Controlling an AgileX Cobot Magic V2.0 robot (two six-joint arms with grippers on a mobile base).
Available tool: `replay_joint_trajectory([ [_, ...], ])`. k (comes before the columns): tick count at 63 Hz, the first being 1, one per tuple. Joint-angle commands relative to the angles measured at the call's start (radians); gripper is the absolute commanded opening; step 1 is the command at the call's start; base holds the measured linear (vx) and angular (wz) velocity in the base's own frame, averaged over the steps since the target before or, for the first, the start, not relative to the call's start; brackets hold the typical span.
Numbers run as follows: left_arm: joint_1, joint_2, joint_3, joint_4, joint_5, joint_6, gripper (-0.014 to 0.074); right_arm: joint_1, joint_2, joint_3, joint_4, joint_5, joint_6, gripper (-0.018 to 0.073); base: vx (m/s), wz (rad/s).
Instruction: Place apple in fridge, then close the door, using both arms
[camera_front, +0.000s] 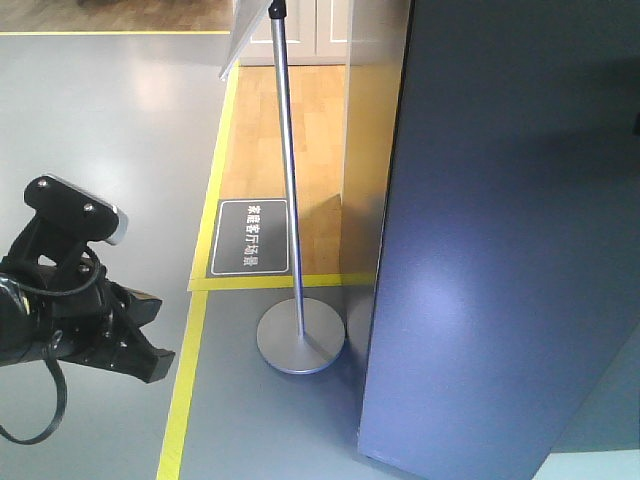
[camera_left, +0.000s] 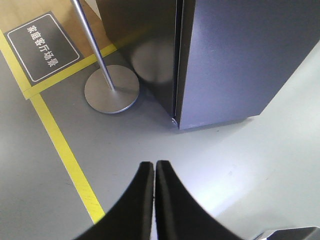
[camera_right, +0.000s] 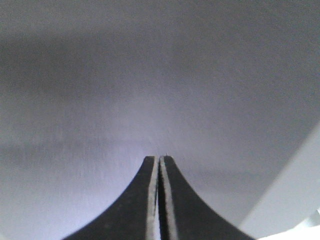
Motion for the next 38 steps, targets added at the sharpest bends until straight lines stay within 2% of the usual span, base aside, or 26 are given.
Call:
replay_joint_trajectory([
  [1, 0.004, -0.023, -0.024, -0.003, -0.054, -0.011, -0.0006, -0.006, 0.012, -0.084, 0.003, -0.048, -0.009, -0.0001, 0.00, 0.00],
  [18, 0.004, -0.023, -0.024, -0.003, -0.054, -0.011, -0.0006, -0.006, 0.126, -0.192, 0.004, -0.064, -0.054, -0.0001, 0.00, 0.00],
  [38, 0.004, -0.023, -0.024, -0.003, -0.054, -0.011, -0.0006, -0.006, 0.260, -0.319, 0.004, -0.128, -0.056, -0.0001, 0.00, 0.00],
])
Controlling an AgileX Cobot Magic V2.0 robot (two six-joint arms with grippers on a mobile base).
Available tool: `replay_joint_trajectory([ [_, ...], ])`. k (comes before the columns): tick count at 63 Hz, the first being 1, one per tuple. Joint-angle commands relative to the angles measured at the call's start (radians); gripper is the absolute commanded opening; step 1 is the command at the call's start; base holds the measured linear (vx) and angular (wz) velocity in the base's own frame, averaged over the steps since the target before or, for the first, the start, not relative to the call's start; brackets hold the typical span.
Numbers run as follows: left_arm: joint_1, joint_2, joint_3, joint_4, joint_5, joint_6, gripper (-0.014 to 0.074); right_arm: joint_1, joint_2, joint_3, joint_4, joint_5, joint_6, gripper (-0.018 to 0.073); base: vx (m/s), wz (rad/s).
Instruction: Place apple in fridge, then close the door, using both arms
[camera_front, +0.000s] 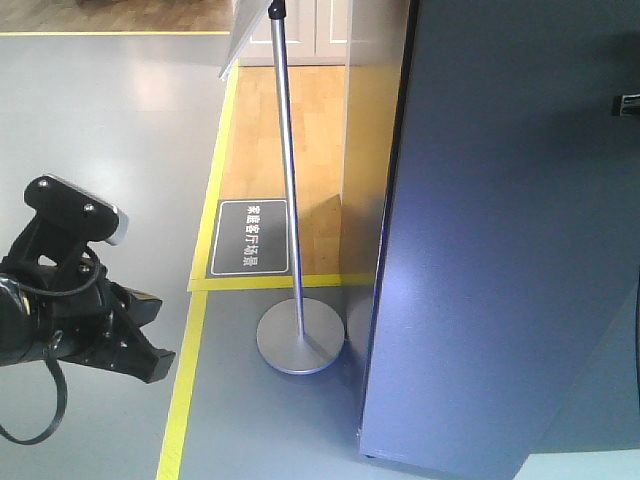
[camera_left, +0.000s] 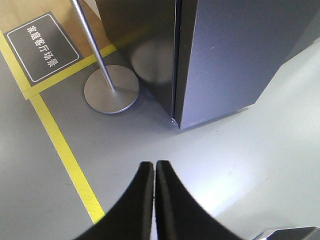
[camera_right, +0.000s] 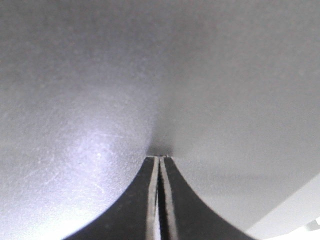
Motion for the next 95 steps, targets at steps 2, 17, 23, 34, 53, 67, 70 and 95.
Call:
replay_joint_trajectory([
  [2, 0.004, -0.023, -0.024, -0.003, -0.054, -0.011, -0.0006, -0.006, 0.041, -0.092, 0.001, -0.200, -0.011, -0.0001, 0.00, 0.00],
  [17, 0.004, -0.023, -0.024, -0.003, -0.054, -0.011, -0.0006, -0.006, 0.147, -0.201, 0.002, -0.222, -0.010, -0.0001, 0.00, 0.00],
  [23, 0.004, -0.023, -0.024, -0.003, -0.054, -0.011, -0.0006, -0.006, 0.187, -0.247, 0.018, -0.208, -0.009, -0.0001, 0.00, 0.00],
  [34, 0.004, -0.023, -0.024, -0.003, -0.054, -0.011, -0.0006, -0.006, 0.217, -0.290, 0.040, -0.151, -0.012, -0.0001, 0.00, 0.00],
  [53, 0.004, -0.023, -0.024, -0.003, -0.054, -0.011, -0.0006, 0.002, 0.143, -0.248, 0.066, -0.063, -0.034, -0.0001, 0.00, 0.00],
  [67, 0.004, -0.023, -0.024, -0.003, -0.054, -0.011, -0.0006, 0.038, -0.003, -0.047, 0.078, -0.118, -0.065, -0.0001, 0.00, 0.00],
  [70, 0.004, -0.023, -0.024, -0.003, -0.054, -0.011, -0.0006, 0.046, -0.034, -0.004, 0.071, -0.115, -0.073, -0.0001, 0.00, 0.00],
  [95, 0.004, -0.023, -0.024, -0.003, -0.054, -0.011, -0.0006, 0.145, -0.337, 0.326, 0.072, -0.092, -0.109, -0.0001, 0.00, 0.00],
])
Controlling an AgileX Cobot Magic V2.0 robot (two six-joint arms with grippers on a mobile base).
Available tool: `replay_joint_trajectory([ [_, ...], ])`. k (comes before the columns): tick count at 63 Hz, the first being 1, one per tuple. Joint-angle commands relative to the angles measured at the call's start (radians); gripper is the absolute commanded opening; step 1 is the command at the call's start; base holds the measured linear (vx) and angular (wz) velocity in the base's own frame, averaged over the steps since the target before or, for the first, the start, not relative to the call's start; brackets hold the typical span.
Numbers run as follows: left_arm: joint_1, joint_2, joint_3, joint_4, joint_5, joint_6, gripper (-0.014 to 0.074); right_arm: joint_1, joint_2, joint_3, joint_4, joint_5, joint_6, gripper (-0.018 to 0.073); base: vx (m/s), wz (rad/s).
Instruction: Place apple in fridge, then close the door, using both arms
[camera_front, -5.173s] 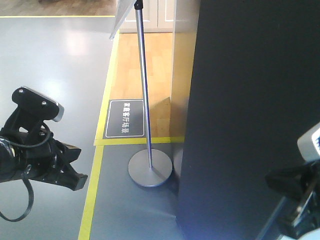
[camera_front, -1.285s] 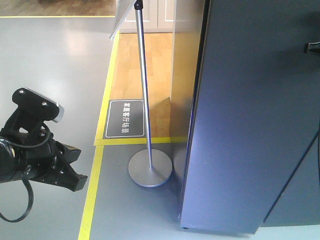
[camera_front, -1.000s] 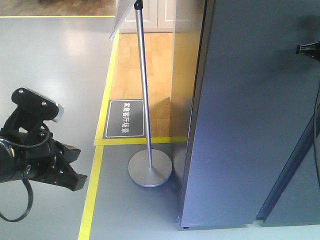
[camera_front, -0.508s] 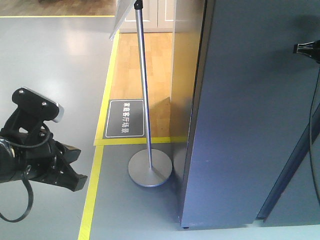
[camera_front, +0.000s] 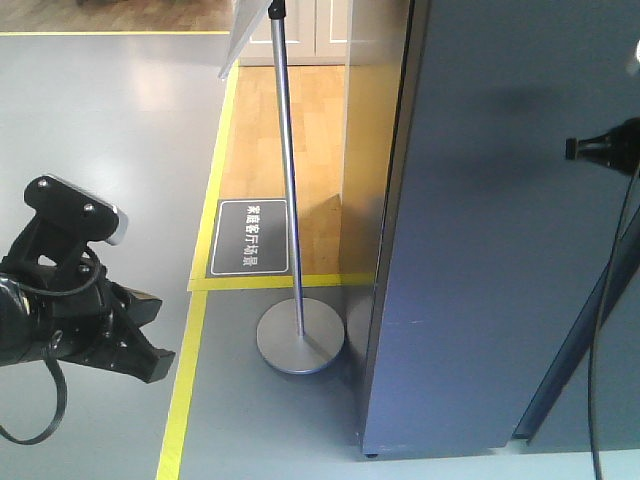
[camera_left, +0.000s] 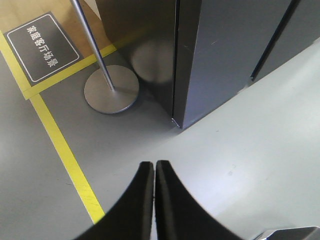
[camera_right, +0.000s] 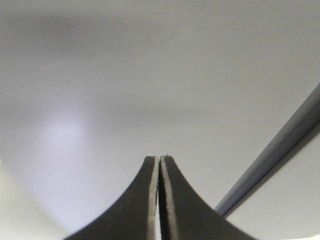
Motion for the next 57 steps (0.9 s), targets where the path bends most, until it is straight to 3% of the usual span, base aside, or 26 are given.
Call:
replay_joint_trajectory([
  [1, 0.004, -0.023, -0.024, -0.003, -0.054, -0.011, -0.0006, 0.023, -0.126, 0.043, -0.003, -0.048, -0.012, -0.0001, 0.00, 0.00],
  [20, 0.004, -0.023, -0.024, -0.003, -0.054, -0.011, -0.0006, 0.043, -0.431, 0.250, -0.002, 0.066, 0.000, -0.0001, 0.00, 0.00],
  [57, 0.004, -0.023, -0.024, -0.003, -0.054, -0.011, -0.0006, 0.044, -0.990, 0.514, -0.001, 0.419, 0.007, -0.0001, 0.00, 0.00],
])
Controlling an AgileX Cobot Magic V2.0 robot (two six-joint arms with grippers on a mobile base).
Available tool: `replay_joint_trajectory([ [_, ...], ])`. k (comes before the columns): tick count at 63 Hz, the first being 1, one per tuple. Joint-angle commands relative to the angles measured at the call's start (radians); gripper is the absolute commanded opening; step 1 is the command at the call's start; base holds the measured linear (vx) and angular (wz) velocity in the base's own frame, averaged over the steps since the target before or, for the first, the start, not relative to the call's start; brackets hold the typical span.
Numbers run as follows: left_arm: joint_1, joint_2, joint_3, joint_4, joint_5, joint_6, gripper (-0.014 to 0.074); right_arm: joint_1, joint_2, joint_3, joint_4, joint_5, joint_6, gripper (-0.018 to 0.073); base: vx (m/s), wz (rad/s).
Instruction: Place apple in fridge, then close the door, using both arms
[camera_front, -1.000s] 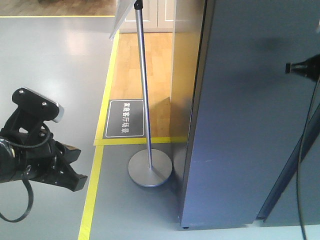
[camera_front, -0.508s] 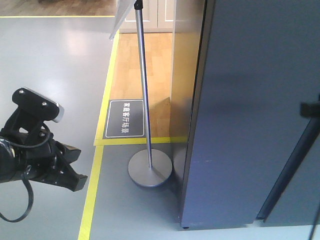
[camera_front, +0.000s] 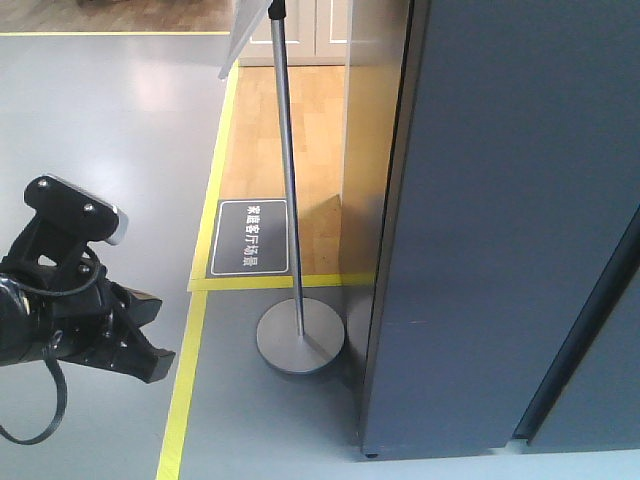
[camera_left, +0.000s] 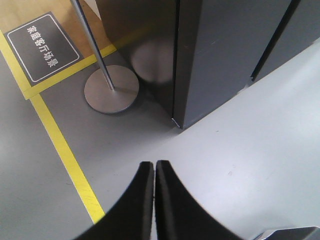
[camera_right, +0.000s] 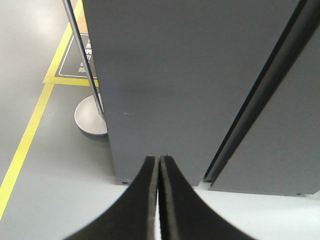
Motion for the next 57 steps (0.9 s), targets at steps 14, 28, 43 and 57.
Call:
replay_joint_trajectory([
  [14, 0.004, -0.023, -0.024, -0.003, -0.054, -0.011, -0.0006, 0.014, -0.249, 0.041, 0.007, 0.100, 0.000, -0.0001, 0.00, 0.00],
  [28, 0.004, -0.023, -0.024, -0.003, -0.054, -0.011, -0.0006, 0.124, -0.349, 0.045, -0.145, 0.233, 0.136, -0.0001, 0.00, 0.00],
  [43, 0.004, -0.023, -0.024, -0.003, -0.053, -0.011, -0.0006, 0.129, -0.435, 0.045, -0.169, 0.264, 0.173, -0.0001, 0.00, 0.00],
  [57, 0.004, -0.023, -0.024, -0.003, -0.053, -0.011, -0.0006, 0.129, -0.439, 0.045, -0.126, 0.268, 0.173, -0.0001, 0.00, 0.00],
])
